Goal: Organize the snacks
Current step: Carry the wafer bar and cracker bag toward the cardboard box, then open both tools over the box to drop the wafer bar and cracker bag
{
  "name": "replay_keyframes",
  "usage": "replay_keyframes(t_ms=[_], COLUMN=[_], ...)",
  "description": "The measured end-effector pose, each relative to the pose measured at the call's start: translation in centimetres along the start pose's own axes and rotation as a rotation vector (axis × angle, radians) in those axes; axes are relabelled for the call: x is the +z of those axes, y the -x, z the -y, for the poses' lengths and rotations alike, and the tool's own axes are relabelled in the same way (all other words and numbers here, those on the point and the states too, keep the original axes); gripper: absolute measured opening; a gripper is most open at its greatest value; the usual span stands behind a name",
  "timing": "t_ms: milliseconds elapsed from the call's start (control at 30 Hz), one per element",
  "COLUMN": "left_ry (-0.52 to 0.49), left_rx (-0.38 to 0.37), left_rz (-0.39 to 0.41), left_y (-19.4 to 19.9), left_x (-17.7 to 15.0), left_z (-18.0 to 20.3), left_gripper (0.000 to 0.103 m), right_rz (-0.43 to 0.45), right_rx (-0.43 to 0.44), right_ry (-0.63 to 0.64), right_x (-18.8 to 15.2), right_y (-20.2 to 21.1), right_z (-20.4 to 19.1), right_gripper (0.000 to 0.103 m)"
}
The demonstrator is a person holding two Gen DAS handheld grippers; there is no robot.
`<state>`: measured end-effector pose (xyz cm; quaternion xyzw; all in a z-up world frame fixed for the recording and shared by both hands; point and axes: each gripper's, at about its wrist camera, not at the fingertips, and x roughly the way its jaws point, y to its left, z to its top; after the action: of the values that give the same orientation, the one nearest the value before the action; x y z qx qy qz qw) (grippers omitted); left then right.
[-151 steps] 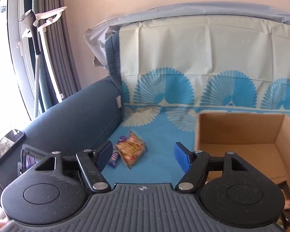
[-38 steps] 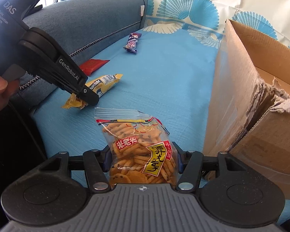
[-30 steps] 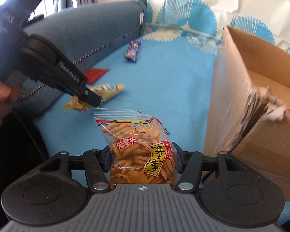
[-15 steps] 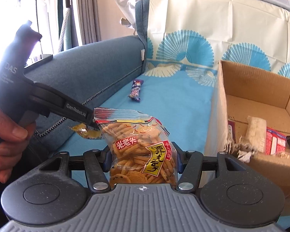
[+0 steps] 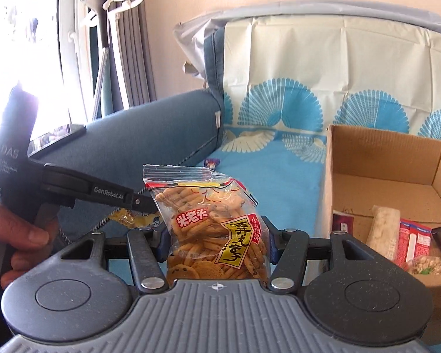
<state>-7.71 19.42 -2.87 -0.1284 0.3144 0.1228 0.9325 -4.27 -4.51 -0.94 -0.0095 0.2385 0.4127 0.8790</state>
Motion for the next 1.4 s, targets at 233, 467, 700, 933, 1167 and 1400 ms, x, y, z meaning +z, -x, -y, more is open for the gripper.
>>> replay_keyframes(t_ms=[233, 467, 700, 933, 1167, 1400], left_ry=[-0.067, -0.03, -0.057, -0.121, -0.182, -0.246], left_rx=[0.015, 0.013, -0.025, -0.106, -0.214, -0.29], left_rz=[0.004, 0.013, 0.059, 0.143, 0.184, 0.193], left_y=[0.4, 1.9, 2.5, 2.6, 0.8, -1.3], left_x=[0.0, 0.0, 2.0, 5.9, 9.0, 10.1], left_z=[1.4, 3.1, 8.1, 15.0, 22.5, 28.0], left_gripper=[0.01, 0.01, 0.01, 0.01, 0.01, 0.01], right_rz=[0.066, 0.132, 0.188, 0.246, 0.269, 0.279], right_rx=[-0.015, -0.052, -0.138, -0.418, -0.571, -0.608], right_ry=[-0.038, -0.088, -0.185, -0.281, -0.368, -0.419], right_x=[1.4, 2.4, 3.1, 3.1, 2.5, 2.1], right_y=[1.0, 2.4, 3.1, 4.2, 4.8, 5.1], right_z=[1.4, 3.6, 6.6, 10.8, 14.2, 15.8], right_gripper=[0.06, 0.06, 0.06, 0.06, 0.06, 0.06])
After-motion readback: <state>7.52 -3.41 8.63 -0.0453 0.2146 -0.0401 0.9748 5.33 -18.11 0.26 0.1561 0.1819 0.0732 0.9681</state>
